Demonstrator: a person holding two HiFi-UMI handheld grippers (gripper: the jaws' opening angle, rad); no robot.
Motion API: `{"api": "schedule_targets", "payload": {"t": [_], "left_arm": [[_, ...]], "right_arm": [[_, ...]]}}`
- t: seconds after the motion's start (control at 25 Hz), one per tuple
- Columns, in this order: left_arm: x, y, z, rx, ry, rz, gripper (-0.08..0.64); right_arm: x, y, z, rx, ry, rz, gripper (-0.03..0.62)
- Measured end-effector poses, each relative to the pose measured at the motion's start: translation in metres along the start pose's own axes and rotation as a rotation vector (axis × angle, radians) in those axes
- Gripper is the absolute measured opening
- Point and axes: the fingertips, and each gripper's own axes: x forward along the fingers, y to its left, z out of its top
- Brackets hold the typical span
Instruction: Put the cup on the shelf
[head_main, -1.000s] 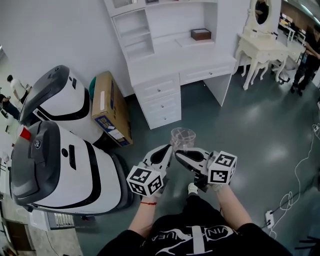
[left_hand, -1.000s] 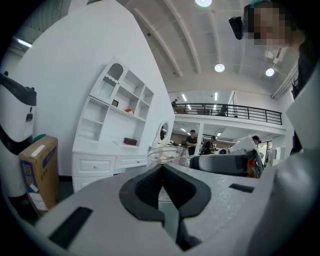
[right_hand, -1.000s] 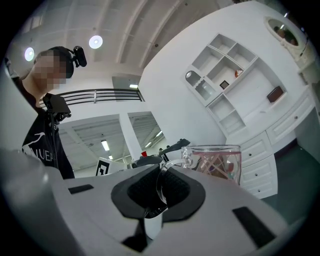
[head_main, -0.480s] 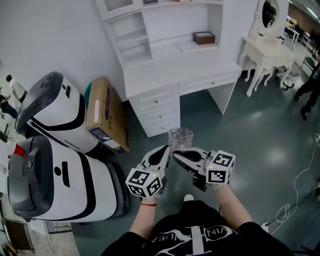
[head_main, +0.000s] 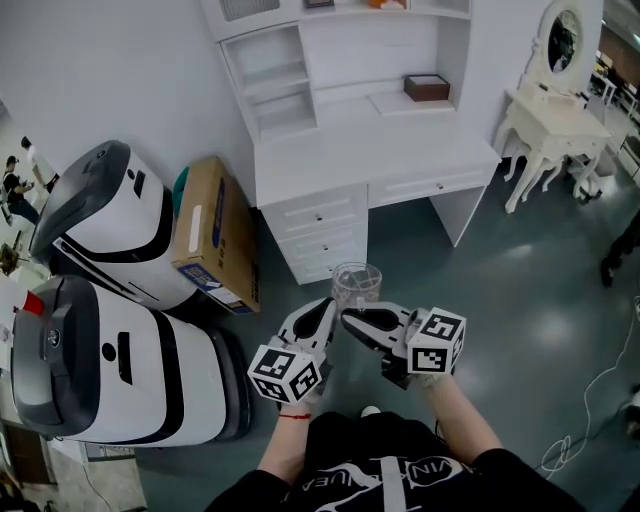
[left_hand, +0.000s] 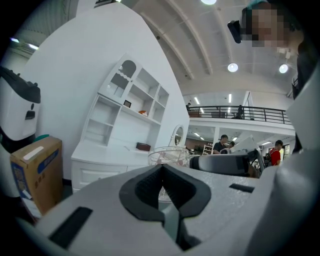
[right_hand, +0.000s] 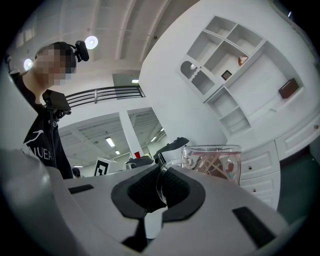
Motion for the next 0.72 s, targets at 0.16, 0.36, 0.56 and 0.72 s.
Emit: {"api": "schedule_targets", "payload": {"t": [0.16, 0.36, 0.56, 0.72], "left_arm": [[0.003, 0.016, 0.000, -0.015, -0.001, 0.032, 0.006], [0.012, 0.044, 0.007, -0.021, -0.012, 0.045, 0.006], [0.039, 0.077, 0.020, -0.015, -0.015, 0.027, 0.006], [0.066, 0.111, 0.036, -0.007, -0.007, 0.002, 0.006]], "right_arm": [[0.013, -0.010, -0.001, 0.013, 0.019, 0.021, 0.012], [0.036, -0.027, 0.006, 0.009, 0.030, 0.035, 0.012], [0.061, -0.060, 0.022, -0.004, 0.031, 0.020, 0.012], [0.087, -0.093, 0.041, -0.010, 0.024, 0.000, 0.012]]}}
